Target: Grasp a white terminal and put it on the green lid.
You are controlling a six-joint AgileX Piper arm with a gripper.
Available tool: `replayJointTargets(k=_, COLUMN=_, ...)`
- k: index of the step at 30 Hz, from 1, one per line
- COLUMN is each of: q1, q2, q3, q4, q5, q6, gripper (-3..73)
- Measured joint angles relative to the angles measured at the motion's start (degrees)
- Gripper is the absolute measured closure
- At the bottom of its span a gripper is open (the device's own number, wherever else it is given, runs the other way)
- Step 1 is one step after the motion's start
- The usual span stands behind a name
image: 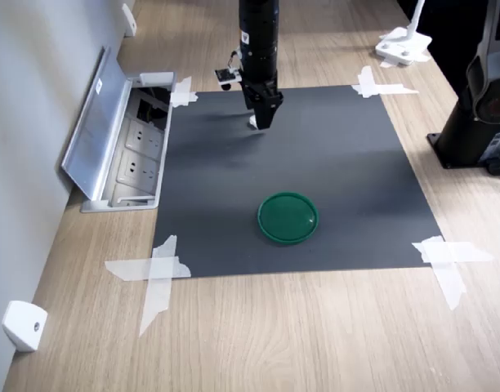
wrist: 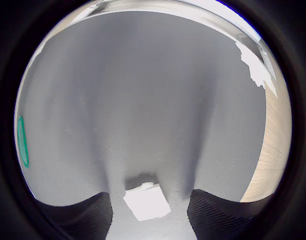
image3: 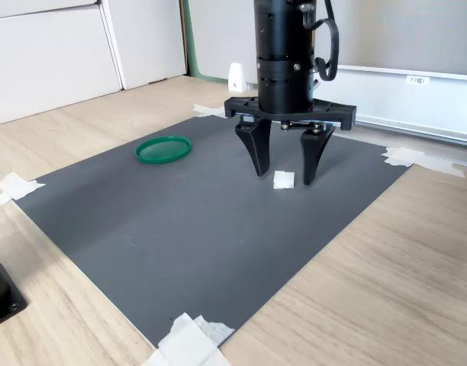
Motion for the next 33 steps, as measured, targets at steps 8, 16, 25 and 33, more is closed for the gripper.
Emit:
replayJointTargets(k=8, q1=0.0, q2=0.21, q3=0.0, q4=0.0, q5=0.0, q6=0.3, gripper=6.2)
replayJointTargets(k=16, q1=0.0, q2=0.21, q3=0.0, q4=0.0, q5=0.0, q6=0.3, gripper=19.8)
replayJointTargets(k=25, q1=0.0, q2=0.21, q3=-0.06, q4=0.0, q5=-0.06, q6=0.3, gripper=42.2)
replayJointTargets(k=33, q1=0.0, q2=0.21, q3=-0.06, q4=-0.19, q5=-0.06, q6=0.3, gripper=42.7)
